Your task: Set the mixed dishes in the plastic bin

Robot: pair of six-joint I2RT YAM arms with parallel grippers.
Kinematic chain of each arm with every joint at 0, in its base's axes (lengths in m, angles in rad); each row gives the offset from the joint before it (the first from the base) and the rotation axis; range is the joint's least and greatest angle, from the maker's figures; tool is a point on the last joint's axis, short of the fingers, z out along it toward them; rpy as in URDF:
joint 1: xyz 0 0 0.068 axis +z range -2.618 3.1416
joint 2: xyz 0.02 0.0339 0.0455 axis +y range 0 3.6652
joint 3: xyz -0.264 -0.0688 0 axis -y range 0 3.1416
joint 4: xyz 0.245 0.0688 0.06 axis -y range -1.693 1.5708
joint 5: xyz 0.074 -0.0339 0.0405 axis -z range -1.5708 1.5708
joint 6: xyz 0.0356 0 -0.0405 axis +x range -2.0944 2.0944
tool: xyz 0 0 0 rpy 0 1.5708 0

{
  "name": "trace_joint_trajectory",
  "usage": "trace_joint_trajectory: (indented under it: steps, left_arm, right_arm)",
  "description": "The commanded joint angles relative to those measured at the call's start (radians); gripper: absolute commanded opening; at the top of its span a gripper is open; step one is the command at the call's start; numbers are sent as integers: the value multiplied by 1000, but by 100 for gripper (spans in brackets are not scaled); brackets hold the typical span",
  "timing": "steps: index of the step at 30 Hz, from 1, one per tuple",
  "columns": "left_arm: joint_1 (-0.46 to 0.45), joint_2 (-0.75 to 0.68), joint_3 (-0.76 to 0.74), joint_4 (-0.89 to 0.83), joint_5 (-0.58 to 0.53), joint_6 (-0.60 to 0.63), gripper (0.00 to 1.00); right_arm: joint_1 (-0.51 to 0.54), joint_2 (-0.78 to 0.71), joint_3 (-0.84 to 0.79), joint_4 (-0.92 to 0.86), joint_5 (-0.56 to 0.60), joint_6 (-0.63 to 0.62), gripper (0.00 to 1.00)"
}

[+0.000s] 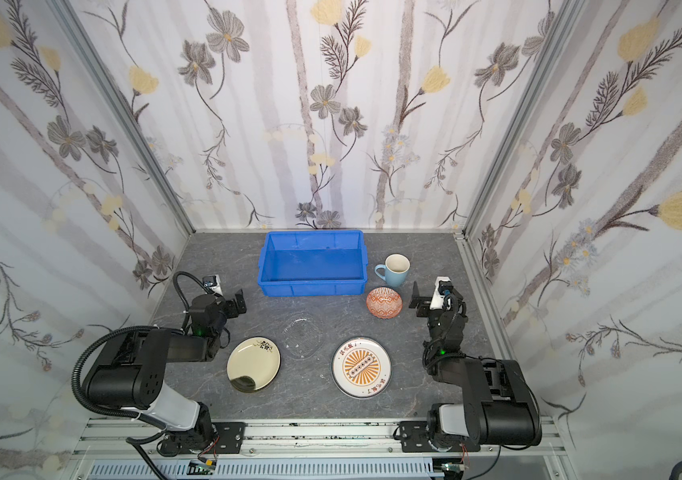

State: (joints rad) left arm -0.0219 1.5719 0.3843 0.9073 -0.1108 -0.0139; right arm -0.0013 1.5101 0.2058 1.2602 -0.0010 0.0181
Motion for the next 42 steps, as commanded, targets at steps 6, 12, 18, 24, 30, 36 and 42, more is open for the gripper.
trace_joint_trajectory:
  steps: [6,12,18,24,30,36,42]
  left_arm:
    - [2,-1,7,9,5,-3,100]
    - [1,-7,7,9,4,1,100]
    - [-18,-210,165,-393,-15,15,100]
    - [-18,-318,483,-792,9,-46,100]
    - [-27,-200,830,-1098,32,-241,100]
    - [-49,-11,1126,-1337,60,-350,100]
    - [-55,225,1365,-1475,-2,-252,100]
  right_arm:
    - [1,-8,7,16,-6,-1,100]
    - [1,-78,92,-198,59,20,100]
    - [35,-283,226,-625,195,108,100]
    - [139,-328,466,-1022,566,128,100]
    - [166,-170,866,-1387,472,139,97]
    - [262,-108,1028,-1465,397,216,93]
    - [448,30,1234,-1480,762,175,100]
